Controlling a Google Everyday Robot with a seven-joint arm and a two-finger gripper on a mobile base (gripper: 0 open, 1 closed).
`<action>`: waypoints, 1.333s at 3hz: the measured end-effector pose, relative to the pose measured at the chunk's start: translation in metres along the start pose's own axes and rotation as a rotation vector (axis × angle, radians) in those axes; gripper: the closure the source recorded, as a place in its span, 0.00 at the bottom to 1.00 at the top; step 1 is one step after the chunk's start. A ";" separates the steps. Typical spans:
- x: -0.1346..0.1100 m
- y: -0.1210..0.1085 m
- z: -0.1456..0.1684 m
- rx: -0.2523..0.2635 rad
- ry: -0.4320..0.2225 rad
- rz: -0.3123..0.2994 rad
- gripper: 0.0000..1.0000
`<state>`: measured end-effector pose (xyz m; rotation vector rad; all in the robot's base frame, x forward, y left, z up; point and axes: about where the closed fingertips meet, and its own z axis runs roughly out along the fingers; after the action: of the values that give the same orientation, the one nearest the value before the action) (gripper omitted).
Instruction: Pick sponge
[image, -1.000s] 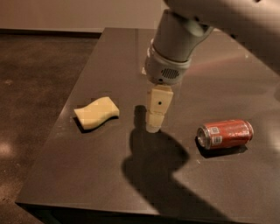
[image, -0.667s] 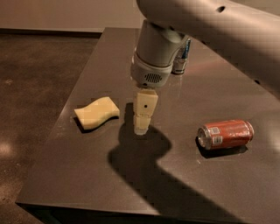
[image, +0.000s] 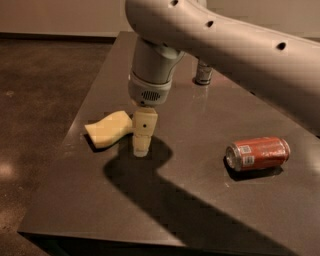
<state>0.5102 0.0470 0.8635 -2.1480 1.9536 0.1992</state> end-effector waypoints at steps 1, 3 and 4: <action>-0.014 -0.007 0.016 -0.003 0.007 -0.005 0.00; -0.022 -0.014 0.028 -0.008 0.027 -0.012 0.16; -0.024 -0.017 0.026 -0.014 0.030 -0.020 0.46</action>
Offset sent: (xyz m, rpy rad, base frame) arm 0.0151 0.0340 -0.0222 -0.0265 -0.0011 0.0066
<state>0.5266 0.0778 0.8459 -2.1910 1.9517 0.1784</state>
